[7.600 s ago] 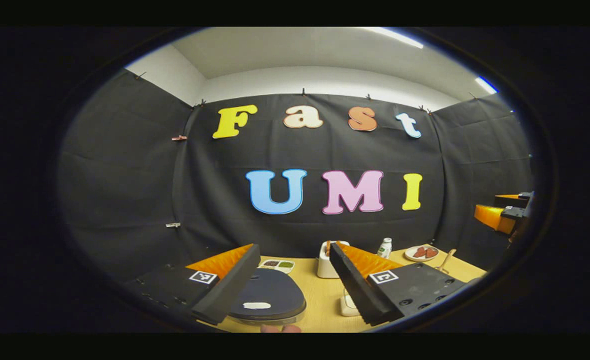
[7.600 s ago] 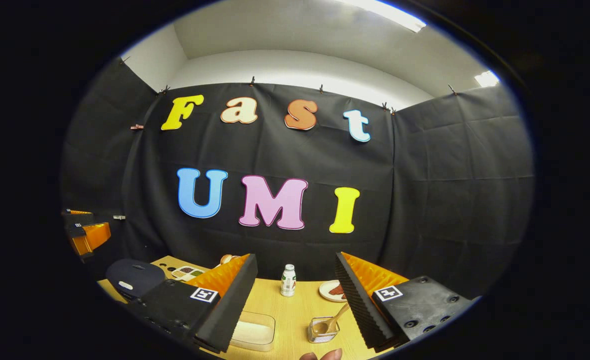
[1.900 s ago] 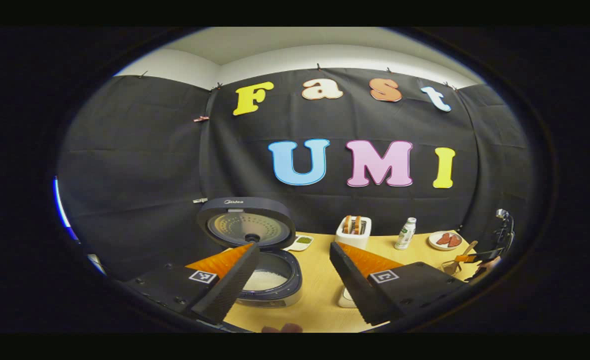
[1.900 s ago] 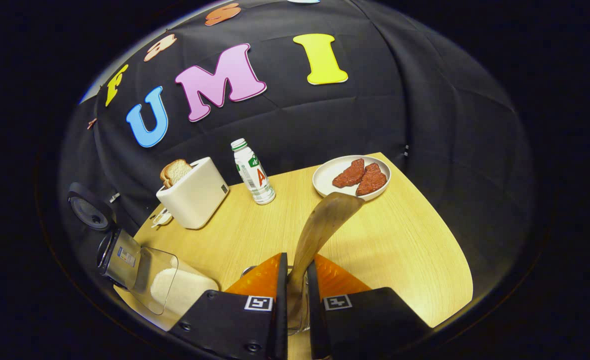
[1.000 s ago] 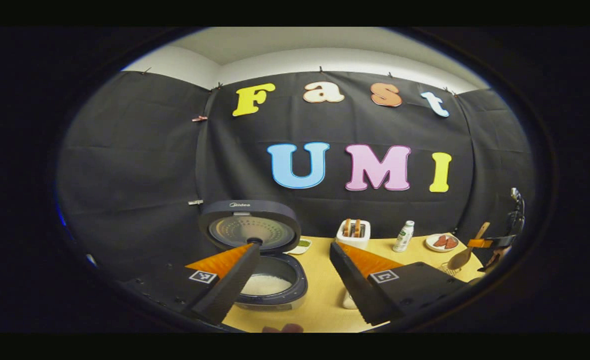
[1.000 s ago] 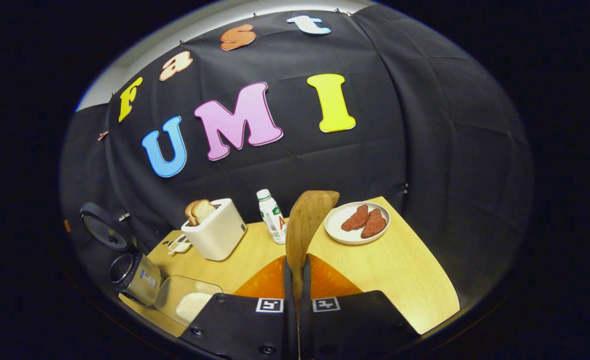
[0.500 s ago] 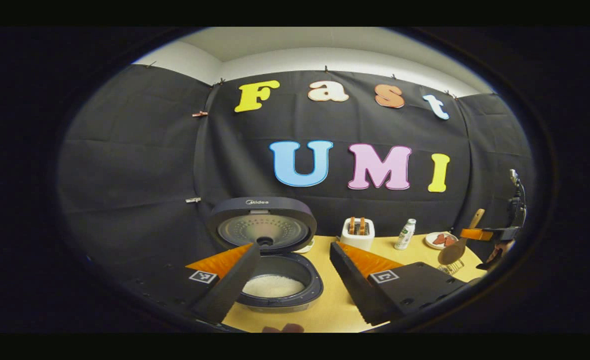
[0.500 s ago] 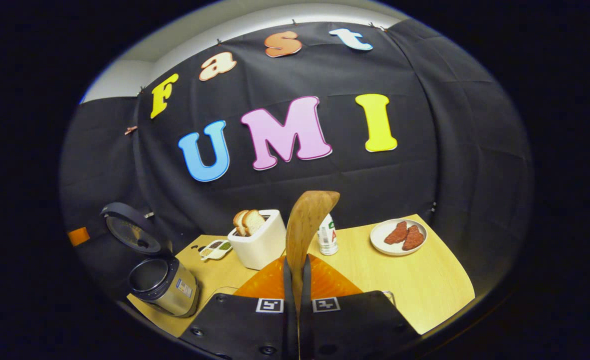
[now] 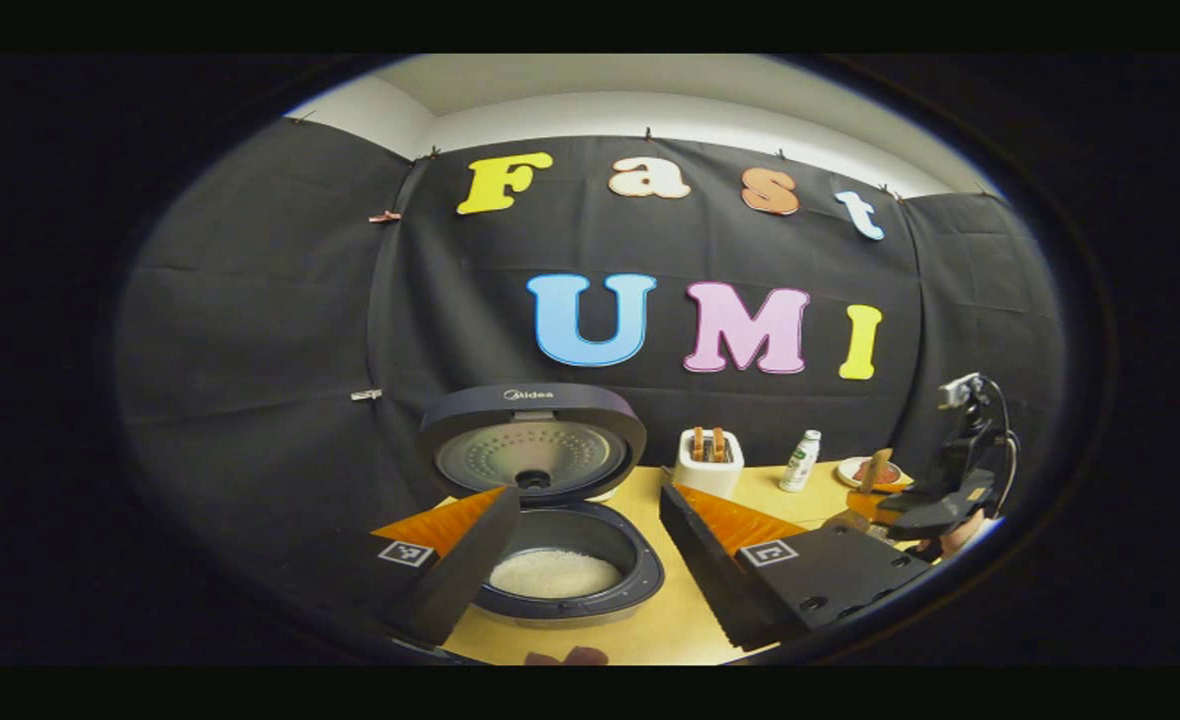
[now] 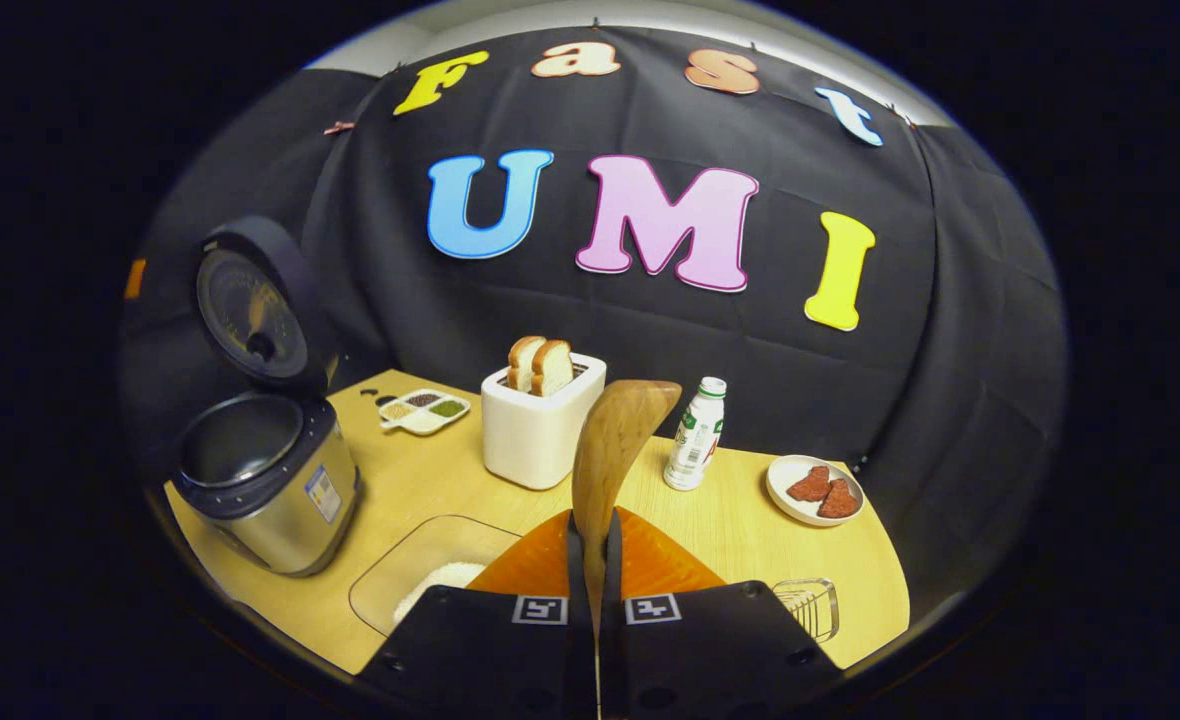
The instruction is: Close the left gripper, press the button to open the rice cooker; take a wooden spoon from the chopstick holder with the right hand, scoop a spoonful of rice and pour it into the rice cooker, then put the wooden spoon back into the chopstick holder.
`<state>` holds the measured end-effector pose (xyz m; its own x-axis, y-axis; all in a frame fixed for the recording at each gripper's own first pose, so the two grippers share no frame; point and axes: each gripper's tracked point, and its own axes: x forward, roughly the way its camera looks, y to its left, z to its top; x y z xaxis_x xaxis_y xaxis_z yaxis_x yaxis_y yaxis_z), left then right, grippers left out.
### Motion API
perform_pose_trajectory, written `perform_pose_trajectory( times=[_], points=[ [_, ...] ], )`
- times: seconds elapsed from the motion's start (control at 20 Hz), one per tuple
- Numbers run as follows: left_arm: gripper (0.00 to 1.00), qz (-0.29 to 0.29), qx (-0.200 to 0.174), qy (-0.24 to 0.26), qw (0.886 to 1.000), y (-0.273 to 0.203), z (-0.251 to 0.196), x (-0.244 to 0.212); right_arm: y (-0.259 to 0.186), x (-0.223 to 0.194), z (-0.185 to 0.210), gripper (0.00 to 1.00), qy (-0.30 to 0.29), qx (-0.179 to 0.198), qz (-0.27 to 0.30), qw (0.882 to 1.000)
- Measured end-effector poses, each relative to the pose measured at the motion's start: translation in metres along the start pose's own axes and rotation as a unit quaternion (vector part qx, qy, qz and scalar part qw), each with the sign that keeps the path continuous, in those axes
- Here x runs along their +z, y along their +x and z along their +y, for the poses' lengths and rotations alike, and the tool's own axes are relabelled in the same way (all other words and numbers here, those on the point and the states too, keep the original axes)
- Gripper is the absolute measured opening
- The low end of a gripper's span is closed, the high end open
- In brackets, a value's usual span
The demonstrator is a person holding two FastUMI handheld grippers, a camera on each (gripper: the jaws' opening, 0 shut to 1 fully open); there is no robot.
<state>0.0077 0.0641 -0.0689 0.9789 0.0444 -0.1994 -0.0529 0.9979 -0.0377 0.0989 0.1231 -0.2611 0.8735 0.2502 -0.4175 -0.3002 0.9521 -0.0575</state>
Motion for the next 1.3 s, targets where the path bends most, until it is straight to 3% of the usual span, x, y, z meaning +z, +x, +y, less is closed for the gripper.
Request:
perform_pose_trajectory(
  times=[0.1,0.15,0.4,0.6,0.7,0.85,1.1,1.3],
  points=[
    [0.93,0.001,-0.004,0.005,1.000,0.000,0.007,-0.002,0.010,-0.017,0.009,0.10,-0.027,-0.006,0.014,1.000],
    [0.93,0.002,-0.005,0.006,1.000,-0.001,0.011,-0.002,0.015,-0.025,0.012,0.06,-0.039,-0.009,0.020,0.999],
    [0.95,0.011,-0.003,0.009,1.000,-0.004,0.029,-0.010,0.034,-0.051,0.014,0.06,-0.064,-0.038,0.034,0.997],
    [0.93,0.017,-0.001,0.008,1.000,-0.005,0.039,-0.016,0.044,-0.061,0.026,0.07,-0.014,-0.036,0.051,0.998],
    [0.98,0.018,0.000,0.006,1.000,-0.006,0.041,-0.016,0.044,-0.066,0.043,0.06,0.034,-0.020,0.062,0.997],
    [0.95,0.016,0.001,0.002,1.000,-0.005,0.046,-0.016,0.042,-0.064,0.058,0.06,0.101,-0.006,0.070,0.992],
    [0.93,0.013,0.006,-0.006,1.000,-0.011,0.050,-0.017,0.041,-0.067,0.056,0.06,0.229,-0.015,0.089,0.969],
    [0.93,0.011,0.009,-0.010,1.000,-0.014,0.050,-0.016,0.039,-0.075,0.041,0.06,0.341,-0.027,0.107,0.933]
  ],
)
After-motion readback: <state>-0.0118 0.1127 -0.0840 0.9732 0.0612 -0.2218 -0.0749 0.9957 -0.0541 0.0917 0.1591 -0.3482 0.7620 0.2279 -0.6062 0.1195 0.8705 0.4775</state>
